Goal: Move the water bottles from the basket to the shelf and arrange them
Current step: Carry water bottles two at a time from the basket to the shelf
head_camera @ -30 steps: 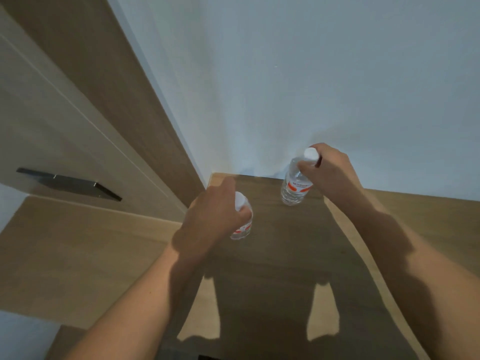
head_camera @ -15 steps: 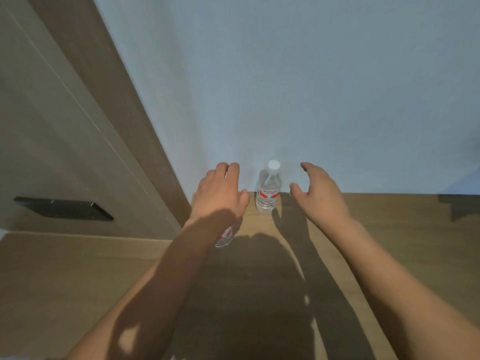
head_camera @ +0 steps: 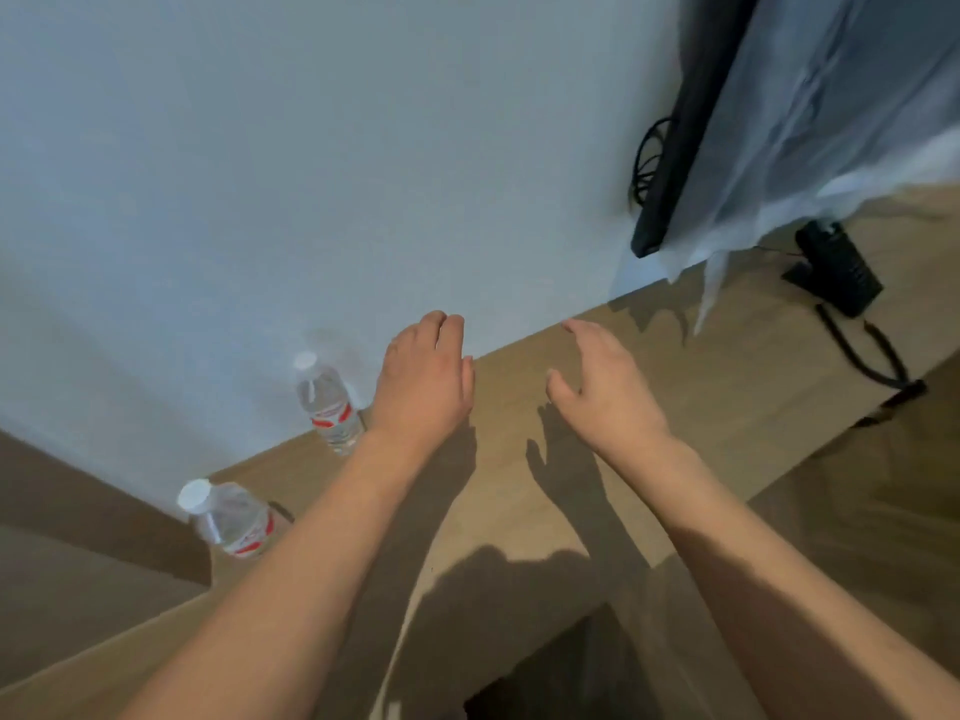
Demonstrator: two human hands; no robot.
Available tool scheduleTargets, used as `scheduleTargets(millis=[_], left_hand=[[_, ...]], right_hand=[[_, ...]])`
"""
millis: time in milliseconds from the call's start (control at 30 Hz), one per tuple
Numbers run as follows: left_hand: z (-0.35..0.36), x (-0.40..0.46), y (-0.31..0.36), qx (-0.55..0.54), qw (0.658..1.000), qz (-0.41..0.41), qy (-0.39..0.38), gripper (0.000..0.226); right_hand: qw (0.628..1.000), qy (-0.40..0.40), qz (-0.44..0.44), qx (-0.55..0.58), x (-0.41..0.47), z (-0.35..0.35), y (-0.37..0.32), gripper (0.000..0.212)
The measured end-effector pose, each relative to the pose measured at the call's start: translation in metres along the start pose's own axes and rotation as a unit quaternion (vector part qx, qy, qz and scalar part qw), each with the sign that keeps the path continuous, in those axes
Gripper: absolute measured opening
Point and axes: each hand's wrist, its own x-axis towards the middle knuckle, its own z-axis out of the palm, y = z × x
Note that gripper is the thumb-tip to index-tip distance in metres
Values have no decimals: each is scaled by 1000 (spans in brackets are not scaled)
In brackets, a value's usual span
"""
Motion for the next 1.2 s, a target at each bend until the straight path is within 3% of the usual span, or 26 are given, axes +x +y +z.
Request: scheduleTargets(millis=[333, 700, 867, 1200], left_hand=[[42, 60, 269, -51, 985, 166, 21, 33], [88, 100, 539, -111, 939, 326, 16, 45], [132, 134, 627, -114, 916, 385, -5, 45], [210, 287, 811, -171, 898, 406, -21, 46]], right_hand=[[988, 99, 116, -23, -85, -155, 200, 58], [944, 226, 234, -48, -167, -297, 385, 54], [926, 231, 294, -50, -159, -332, 466, 61], [903, 248, 341, -80, -76, -444, 628, 61]])
